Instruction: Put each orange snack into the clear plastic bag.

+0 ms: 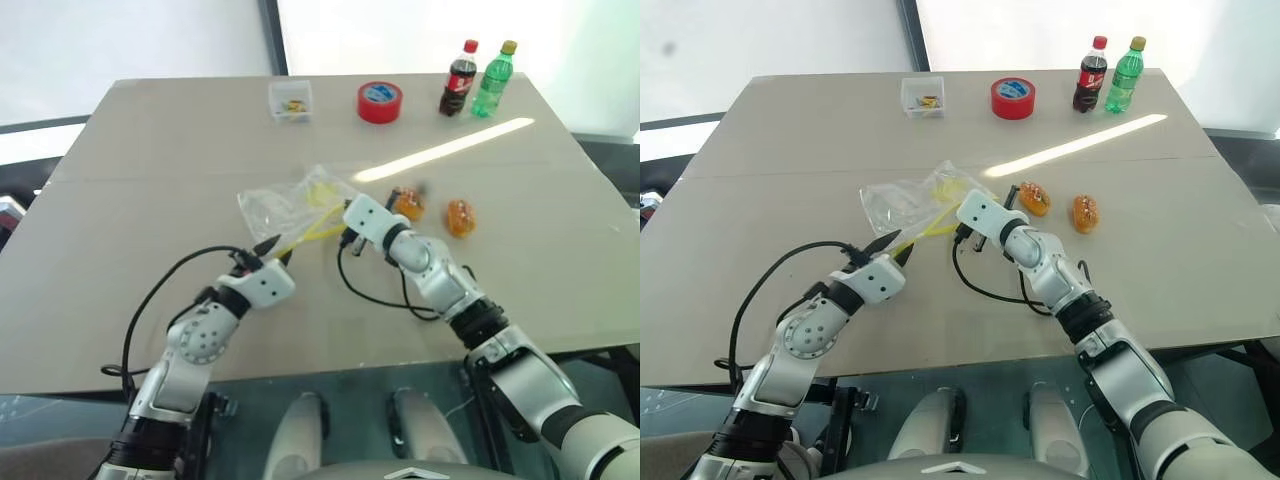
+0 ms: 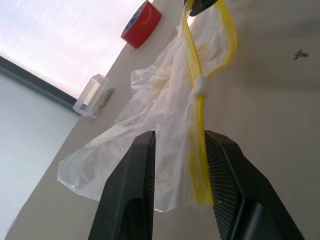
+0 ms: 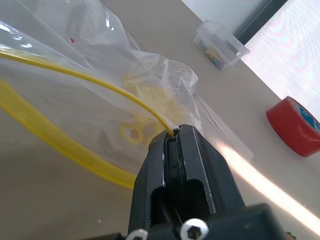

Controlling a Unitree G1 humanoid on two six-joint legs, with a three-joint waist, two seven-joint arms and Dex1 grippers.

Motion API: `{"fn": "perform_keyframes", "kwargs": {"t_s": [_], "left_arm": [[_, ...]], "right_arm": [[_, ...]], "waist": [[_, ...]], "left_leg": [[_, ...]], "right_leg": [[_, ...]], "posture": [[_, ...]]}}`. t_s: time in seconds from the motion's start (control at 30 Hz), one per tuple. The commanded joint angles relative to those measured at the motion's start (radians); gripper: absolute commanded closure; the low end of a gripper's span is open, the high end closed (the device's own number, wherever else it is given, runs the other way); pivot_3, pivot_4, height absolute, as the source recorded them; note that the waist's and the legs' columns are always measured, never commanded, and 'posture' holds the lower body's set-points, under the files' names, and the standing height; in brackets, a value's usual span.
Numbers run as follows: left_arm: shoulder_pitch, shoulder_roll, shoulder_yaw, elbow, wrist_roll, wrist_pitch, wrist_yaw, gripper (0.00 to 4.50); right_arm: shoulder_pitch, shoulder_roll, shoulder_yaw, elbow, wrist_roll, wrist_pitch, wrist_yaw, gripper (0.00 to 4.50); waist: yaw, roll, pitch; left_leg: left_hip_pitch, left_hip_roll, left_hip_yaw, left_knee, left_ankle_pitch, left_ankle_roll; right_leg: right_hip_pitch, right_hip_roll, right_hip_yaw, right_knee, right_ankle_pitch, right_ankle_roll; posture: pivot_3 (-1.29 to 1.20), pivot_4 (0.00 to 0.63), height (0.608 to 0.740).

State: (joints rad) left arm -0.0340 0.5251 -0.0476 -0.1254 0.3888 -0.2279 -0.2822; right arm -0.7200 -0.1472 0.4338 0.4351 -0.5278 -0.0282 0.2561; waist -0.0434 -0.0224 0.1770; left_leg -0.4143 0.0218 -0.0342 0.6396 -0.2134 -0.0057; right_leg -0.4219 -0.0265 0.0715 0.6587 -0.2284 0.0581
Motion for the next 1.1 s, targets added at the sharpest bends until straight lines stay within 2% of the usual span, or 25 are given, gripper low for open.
{"fn": "perform_keyframes", "kwargs": {"t_s": [0.03, 0.23, 0.3, 0.37, 0.4, 0.57, 0.67, 0.73, 0.87, 0.9, 0.93, 1.03, 1.1], "left_arm": [[0.004, 0.003, -0.006, -0.019, -0.007, -0.018, -0.001, 2.97], [0.008, 0.004, -0.011, -0.009, -0.008, -0.021, -0.006, 2.97], [0.009, 0.003, -0.01, -0.007, -0.011, -0.023, -0.007, 3.47], [0.003, 0.003, -0.009, 0.007, -0.006, -0.018, -0.004, 4.34], [0.0, 0.004, -0.008, 0.013, -0.004, -0.016, -0.002, 4.48], [-0.004, 0.007, -0.003, 0.03, 0.001, -0.018, 0.005, 4.48], [-0.021, -0.004, -0.005, 0.041, -0.008, -0.012, 0.008, 4.5], [-0.031, -0.015, -0.007, 0.04, -0.018, -0.005, 0.005, 4.5], [-0.039, -0.03, -0.012, 0.044, -0.032, 0.008, -0.004, 4.5], [-0.043, -0.035, -0.012, 0.044, -0.037, 0.013, -0.005, 4.5], [-0.047, -0.039, -0.014, 0.042, -0.039, 0.015, -0.006, 4.5], [-0.054, -0.05, -0.019, 0.032, -0.046, 0.018, -0.012, 4.5], [-0.055, -0.058, -0.023, 0.026, -0.06, 0.012, -0.019, 4.5]], "right_arm": [[0.008, 0.001, -0.003, -0.047, 0.003, -0.011, -0.008, 4.5], [0.011, 0.001, -0.004, -0.054, 0.005, -0.006, 0.0, 4.5], [0.01, 0.0, -0.005, -0.055, 0.007, -0.006, 0.005, 4.5], [0.008, -0.001, -0.006, -0.052, 0.008, -0.01, 0.004, 4.5], [0.008, -0.002, -0.006, -0.052, 0.008, -0.011, 0.004, 4.5], [0.015, 0.0, -0.007, -0.065, 0.02, -0.003, 0.026, 4.5], [0.043, 0.002, -0.02, -0.089, 0.032, 0.014, 0.021, 3.6], [0.069, -0.008, -0.026, -0.119, 0.018, 0.012, -0.013, 2.44], [0.123, -0.01, -0.083, -0.205, 0.079, 0.031, -0.012, 1.05], [0.134, -0.002, -0.099, -0.222, 0.101, 0.043, -0.009, 0.43], [0.146, 0.003, -0.108, -0.238, 0.119, 0.048, -0.002, 0.06], [0.168, 0.009, -0.106, -0.251, 0.142, 0.047, 0.017, 0.06], [0.169, 0.014, -0.101, -0.237, 0.144, 0.046, 0.016, 0.69]], "waist": [[0.0, 0.0, 0.0], [0.0, 0.0, 0.0], [0.0, 0.0, 0.0], [0.0, 0.0, 0.0], [0.0, 0.0, 0.0], [0.0, 0.0, 0.0], [0.002, 0.0, 0.0], [0.002, 0.0, 0.0], [0.002, 0.0, 0.0], [0.002, 0.0, 0.0], [0.002, 0.0, 0.0], [0.001, 0.0, 0.0], [0.001, 0.0, 0.0]], "left_leg": [[0.0, 0.0, 0.0, 0.0, 0.0, 0.0], [0.0, 0.0, 0.0, 0.0, 0.0, 0.0], [0.0, 0.0, 0.0, 0.0, 0.0, 0.0], [0.0, 0.0, 0.0, 0.0, 0.0, 0.0], [0.0, 0.0, 0.0, 0.0, 0.0, 0.0], [0.001, 0.0, 0.0, 0.0, 0.0, 0.0], [0.001, 0.0, 0.0, 0.0, 0.0, 0.0], [0.001, 0.0, -0.001, 0.001, 0.0, 0.0], [0.0, 0.0, 0.0, 0.003, 0.0, 0.0], [0.0, 0.0, 0.0, 0.003, 0.0, 0.0], [0.001, 0.0, 0.0, 0.003, 0.0, 0.0], [0.001, 0.0, 0.0, 0.004, 0.0, 0.0], [0.001, 0.0, 0.0, 0.004, 0.0, 0.0]], "right_leg": [[0.0, 0.0, 0.0, 0.0, 0.0, 0.0], [0.0, 0.0, 0.0, 0.001, 0.0, 0.0], [0.0, 0.0, 0.0, 0.001, 0.0, 0.0], [0.0, 0.0, 0.0, 0.001, 0.0, 0.0], [0.0, 0.0, 0.0, 0.001, 0.0, 0.0], [0.0, 0.0, 0.0, 0.001, 0.0, 0.0], [0.0, 0.0, 0.0, 0.001, 0.0, 0.0], [0.0, 0.0, 0.0, 0.002, 0.0, 0.0], [0.001, 0.0, 0.0, 0.002, 0.0, 0.0], [0.001, 0.0, 0.0, 0.002, 0.0, 0.0], [0.001, 0.0, 0.0, 0.002, 0.0, 0.0], [0.002, 0.0, 0.0, 0.002, 0.0, 0.0], [0.002, 0.0, 0.0, 0.002, 0.0, 0.0]], "posture": [[0.0, 0.15, 0.74], [0.0, 0.15, 0.74], [0.0, 0.15, 0.74], [0.0, 0.15, 0.74], [0.0, 0.15, 0.74], [0.0, 0.15, 0.74], [0.0, 0.15, 0.74], [0.0, 0.15, 0.74], [0.0, 0.15, 0.74], [0.0, 0.15, 0.74], [0.0, 0.15, 0.74], [0.0, 0.15, 0.74], [0.0, 0.15, 0.74]]}}
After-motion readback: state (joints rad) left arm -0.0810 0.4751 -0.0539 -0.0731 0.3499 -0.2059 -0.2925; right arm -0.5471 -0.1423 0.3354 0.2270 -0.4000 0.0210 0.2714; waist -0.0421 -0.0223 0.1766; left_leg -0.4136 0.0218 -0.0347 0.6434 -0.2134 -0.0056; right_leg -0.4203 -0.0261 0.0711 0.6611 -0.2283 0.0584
